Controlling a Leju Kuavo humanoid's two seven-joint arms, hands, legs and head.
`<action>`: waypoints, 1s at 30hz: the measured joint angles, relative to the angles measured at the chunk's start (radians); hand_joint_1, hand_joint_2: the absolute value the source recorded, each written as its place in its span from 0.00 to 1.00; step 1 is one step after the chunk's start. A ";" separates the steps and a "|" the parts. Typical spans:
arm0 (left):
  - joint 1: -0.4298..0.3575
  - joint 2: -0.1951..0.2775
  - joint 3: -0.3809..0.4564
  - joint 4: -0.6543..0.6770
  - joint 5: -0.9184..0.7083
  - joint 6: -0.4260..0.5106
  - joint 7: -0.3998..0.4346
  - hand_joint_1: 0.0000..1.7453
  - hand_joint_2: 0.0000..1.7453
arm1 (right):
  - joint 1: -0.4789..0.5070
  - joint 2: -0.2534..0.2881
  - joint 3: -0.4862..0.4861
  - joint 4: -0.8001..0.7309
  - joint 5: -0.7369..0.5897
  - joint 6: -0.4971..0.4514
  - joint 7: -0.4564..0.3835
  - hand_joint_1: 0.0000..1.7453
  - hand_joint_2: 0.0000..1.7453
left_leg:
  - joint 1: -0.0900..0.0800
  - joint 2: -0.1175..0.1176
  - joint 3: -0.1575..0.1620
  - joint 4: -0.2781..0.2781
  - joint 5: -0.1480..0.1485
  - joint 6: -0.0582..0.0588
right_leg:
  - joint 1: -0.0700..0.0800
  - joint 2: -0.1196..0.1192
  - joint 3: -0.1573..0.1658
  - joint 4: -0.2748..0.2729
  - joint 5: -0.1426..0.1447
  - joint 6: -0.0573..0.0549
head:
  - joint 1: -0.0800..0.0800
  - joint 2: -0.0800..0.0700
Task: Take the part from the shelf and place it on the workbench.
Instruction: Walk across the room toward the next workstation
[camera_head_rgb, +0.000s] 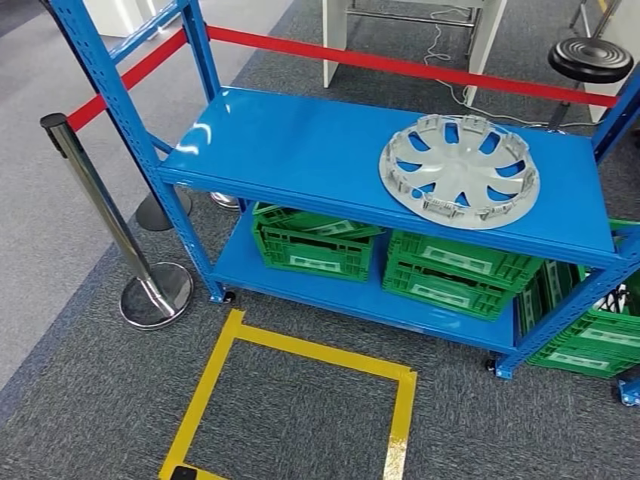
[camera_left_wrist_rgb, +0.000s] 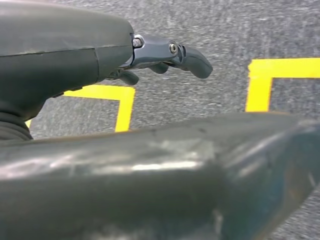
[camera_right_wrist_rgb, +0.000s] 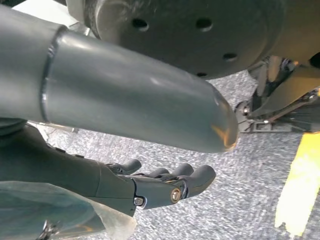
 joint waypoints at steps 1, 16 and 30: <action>0.000 0.000 0.000 0.000 -0.001 -0.001 0.001 0.00 0.00 | 0.000 0.000 0.000 0.000 -0.001 0.000 0.001 0.00 0.00 | -0.003 0.000 0.008 -0.026 0.002 0.004 | 0.000 0.000 0.001 -0.001 -0.004 0.006 | 0.000 0.000; -0.001 -0.008 0.000 0.000 -0.003 -0.007 0.008 0.00 0.00 | 0.000 -0.001 0.000 0.001 0.000 0.000 0.011 0.00 0.00 | 0.005 -0.004 0.095 -0.055 -0.063 0.012 | -0.005 -0.002 -0.080 0.027 0.050 0.039 | 0.013 0.000; 0.001 -0.007 0.000 0.000 -0.002 -0.008 0.001 0.00 0.00 | 0.002 -0.001 0.000 0.002 0.007 0.000 0.020 0.00 0.00 | -0.006 -0.002 -0.033 0.053 -0.028 0.013 | 0.011 -0.002 0.029 0.008 -0.028 -0.009 | 0.010 0.000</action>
